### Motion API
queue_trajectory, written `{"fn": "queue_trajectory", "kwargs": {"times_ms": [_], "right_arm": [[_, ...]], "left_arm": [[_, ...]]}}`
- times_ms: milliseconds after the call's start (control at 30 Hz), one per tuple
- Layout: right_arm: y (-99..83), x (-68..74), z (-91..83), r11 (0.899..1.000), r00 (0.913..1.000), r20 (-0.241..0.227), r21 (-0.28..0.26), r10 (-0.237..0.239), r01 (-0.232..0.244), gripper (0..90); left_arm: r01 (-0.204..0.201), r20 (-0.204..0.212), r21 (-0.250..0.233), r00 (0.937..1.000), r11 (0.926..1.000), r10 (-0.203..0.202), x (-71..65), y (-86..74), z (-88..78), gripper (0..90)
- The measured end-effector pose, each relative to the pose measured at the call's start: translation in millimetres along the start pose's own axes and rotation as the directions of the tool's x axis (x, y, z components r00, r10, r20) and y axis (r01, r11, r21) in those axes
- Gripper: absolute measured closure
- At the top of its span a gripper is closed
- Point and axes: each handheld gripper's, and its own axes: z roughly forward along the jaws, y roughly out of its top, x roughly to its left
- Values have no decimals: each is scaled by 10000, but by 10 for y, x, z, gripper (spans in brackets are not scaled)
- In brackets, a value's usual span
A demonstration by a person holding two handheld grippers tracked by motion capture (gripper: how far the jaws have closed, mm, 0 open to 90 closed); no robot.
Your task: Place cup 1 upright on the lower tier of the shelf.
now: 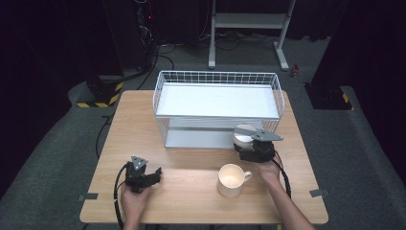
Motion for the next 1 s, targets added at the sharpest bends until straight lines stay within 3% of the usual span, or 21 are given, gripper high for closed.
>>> {"fn": "queue_trajectory", "kwargs": {"times_ms": [433, 1000], "right_arm": [[62, -43, 145, 9996, 9996, 151, 144, 249, -251, 186], [39, -96, 218, 9995, 9992, 304, -196, 252, -246, 186]], "left_arm": [[34, -24, -29, 10000, 10000, -34, 0, -1, 1, 219], [38, -30, -20, 10000, 10000, -38, -1, 0, 0, 221]]}}
